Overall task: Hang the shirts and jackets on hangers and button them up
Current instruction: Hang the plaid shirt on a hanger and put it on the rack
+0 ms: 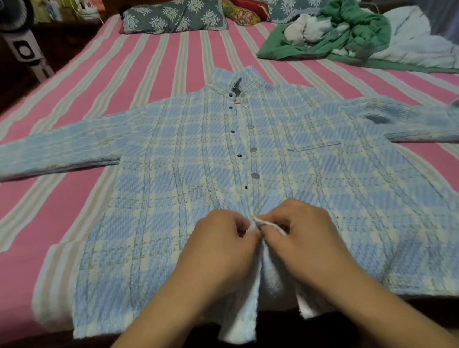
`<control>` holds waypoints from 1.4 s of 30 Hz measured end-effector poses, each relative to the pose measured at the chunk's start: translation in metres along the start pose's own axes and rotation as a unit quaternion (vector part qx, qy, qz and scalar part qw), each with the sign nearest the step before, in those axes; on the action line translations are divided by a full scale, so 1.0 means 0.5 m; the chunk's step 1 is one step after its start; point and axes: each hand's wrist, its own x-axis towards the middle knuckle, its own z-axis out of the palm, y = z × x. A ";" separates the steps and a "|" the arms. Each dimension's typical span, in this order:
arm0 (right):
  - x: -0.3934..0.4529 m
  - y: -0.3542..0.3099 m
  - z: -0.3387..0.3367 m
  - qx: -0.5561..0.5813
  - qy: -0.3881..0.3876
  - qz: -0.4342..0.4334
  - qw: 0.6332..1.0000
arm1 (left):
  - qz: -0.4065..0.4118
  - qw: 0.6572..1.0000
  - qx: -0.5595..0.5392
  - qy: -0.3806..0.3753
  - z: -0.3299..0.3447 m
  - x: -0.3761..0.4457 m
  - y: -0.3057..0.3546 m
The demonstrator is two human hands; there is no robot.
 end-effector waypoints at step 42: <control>0.191 0.030 0.030 0.050 0.030 0.198 0.979 | -0.112 0.971 -0.206 0.054 0.033 0.239 0.002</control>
